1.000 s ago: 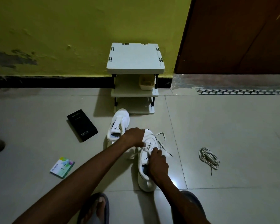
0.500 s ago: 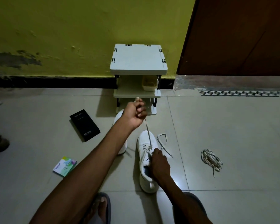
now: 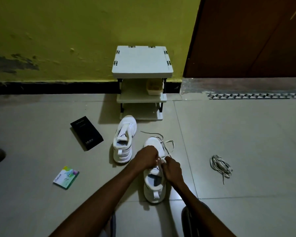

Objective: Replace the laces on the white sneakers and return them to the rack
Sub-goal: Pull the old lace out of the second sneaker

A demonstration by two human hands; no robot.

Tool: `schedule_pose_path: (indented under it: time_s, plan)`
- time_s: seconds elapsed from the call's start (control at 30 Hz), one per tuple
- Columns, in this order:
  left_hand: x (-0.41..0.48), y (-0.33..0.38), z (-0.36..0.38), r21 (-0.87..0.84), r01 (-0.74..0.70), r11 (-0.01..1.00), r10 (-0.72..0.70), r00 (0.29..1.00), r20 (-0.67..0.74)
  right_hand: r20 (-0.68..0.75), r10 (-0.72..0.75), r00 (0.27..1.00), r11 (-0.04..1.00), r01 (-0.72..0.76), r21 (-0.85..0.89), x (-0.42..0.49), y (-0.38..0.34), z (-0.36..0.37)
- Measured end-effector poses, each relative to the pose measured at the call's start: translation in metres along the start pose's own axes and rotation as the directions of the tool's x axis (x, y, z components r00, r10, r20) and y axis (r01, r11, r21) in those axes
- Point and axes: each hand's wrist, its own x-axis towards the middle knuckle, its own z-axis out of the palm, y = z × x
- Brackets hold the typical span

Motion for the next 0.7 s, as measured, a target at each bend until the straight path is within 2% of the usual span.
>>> schedule_pose_path:
  time_s: [0.1, 0.17, 0.27, 0.33, 0.37, 0.4, 0.43, 0.47, 0.5, 0.53, 0.57, 0.6, 0.63, 0.67, 0.7]
  plan:
    - [-0.001, -0.005, 0.025, 0.074, -0.049, 0.996, 0.06, 0.986, -0.157, 0.024, 0.024, 0.999, 1.0, -0.024, 0.011, 0.004, 0.003, -0.002]
    - [0.001, -0.008, 0.033, 0.061, -0.061, 0.996, 0.073, 0.972, -0.223, 0.011, 0.007, 1.0, 0.999, -0.007, 0.037, 0.004, 0.007, -0.001]
    - [0.003, -0.008, 0.035, 0.117, -0.047, 0.992, 0.077, 0.962, -0.263, -0.008, 0.009, 1.0, 0.999, -0.008, 0.046, 0.004, 0.008, 0.0]
    - [0.006, -0.003, 0.032, 0.171, -0.063, 0.983, 0.101, 0.97, -0.223, -0.021, 0.035, 0.999, 0.998, -0.034, 0.055, 0.002, 0.008, 0.003]
    - [0.009, -0.001, 0.031, 0.124, -0.073, 0.99, 0.094, 0.98, -0.176, -0.044, 0.043, 0.998, 0.997, -0.041, 0.059, -0.001, 0.008, 0.004]
    - [0.009, 0.001, 0.025, -0.079, -0.04, 0.996, 0.03, 0.992, -0.122, -0.074, 0.053, 0.996, 0.997, -0.048, 0.06, -0.004, 0.008, 0.006]
    - [0.01, 0.003, 0.015, -0.453, 0.062, 0.89, -0.085, 0.996, -0.031, -0.095, 0.063, 0.993, 0.997, -0.058, 0.057, -0.006, 0.01, 0.007]
    - [0.009, 0.005, 0.001, -0.798, 0.196, 0.57, -0.194, 0.976, 0.101, -0.093, 0.082, 0.992, 0.996, -0.08, 0.025, -0.008, 0.011, 0.008]
    - [0.009, 0.004, -0.009, -0.954, 0.252, 0.161, -0.263, 0.943, 0.205, -0.078, 0.099, 0.992, 0.995, -0.101, -0.023, -0.009, 0.011, 0.008]
    - [0.011, 0.002, -0.016, -0.952, 0.245, -0.186, -0.304, 0.907, 0.293, -0.054, 0.116, 0.992, 0.99, -0.12, -0.074, -0.008, 0.01, 0.009]
    - [0.013, -0.002, -0.021, -0.879, 0.213, -0.426, -0.309, 0.879, 0.363, -0.027, 0.125, 0.992, 0.986, -0.127, -0.111, -0.007, 0.01, 0.009]
    - [0.016, -0.006, -0.023, -0.827, 0.199, -0.526, -0.314, 0.858, 0.406, -0.012, 0.131, 0.991, 0.982, -0.131, -0.136, -0.006, 0.009, 0.01]
    - [0.015, -0.008, -0.027, -0.826, 0.208, -0.523, -0.289, 0.869, 0.402, -0.005, 0.13, 0.991, 0.98, -0.13, -0.153, -0.006, 0.007, 0.01]
    - [0.012, -0.01, -0.03, -0.906, 0.263, -0.332, -0.289, 0.885, 0.364, -0.005, 0.13, 0.991, 0.977, -0.129, -0.169, -0.006, 0.004, 0.01]
    - [0.008, -0.009, -0.031, -0.945, 0.326, 0.029, -0.247, 0.918, 0.309, -0.004, 0.133, 0.991, 0.974, -0.131, -0.183, -0.008, 0.001, 0.01]
